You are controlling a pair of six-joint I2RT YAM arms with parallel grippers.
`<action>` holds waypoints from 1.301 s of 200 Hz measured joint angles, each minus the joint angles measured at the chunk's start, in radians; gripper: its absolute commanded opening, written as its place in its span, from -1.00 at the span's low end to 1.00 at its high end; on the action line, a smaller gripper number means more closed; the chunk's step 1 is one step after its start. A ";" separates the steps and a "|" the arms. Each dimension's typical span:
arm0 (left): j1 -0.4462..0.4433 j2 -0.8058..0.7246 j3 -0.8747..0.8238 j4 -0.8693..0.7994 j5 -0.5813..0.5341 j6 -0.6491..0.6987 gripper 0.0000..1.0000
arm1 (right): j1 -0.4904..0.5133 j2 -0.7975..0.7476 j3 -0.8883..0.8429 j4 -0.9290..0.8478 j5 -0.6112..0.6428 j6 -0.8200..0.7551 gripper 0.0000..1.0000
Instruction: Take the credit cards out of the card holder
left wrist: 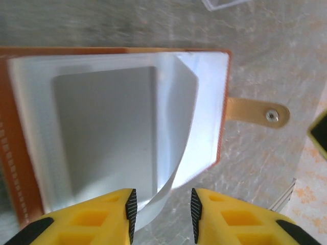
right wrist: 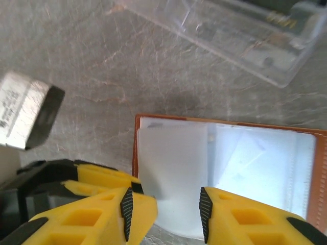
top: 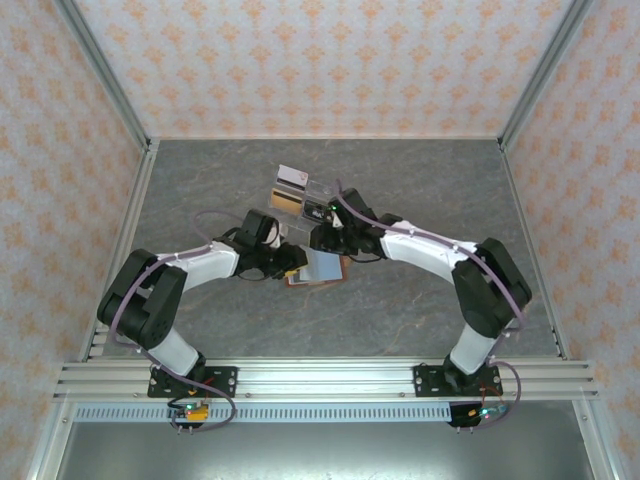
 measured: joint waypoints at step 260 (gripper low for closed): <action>0.060 0.013 0.107 -0.020 -0.118 -0.083 0.14 | 0.027 -0.023 -0.016 -0.017 0.121 -0.137 -0.14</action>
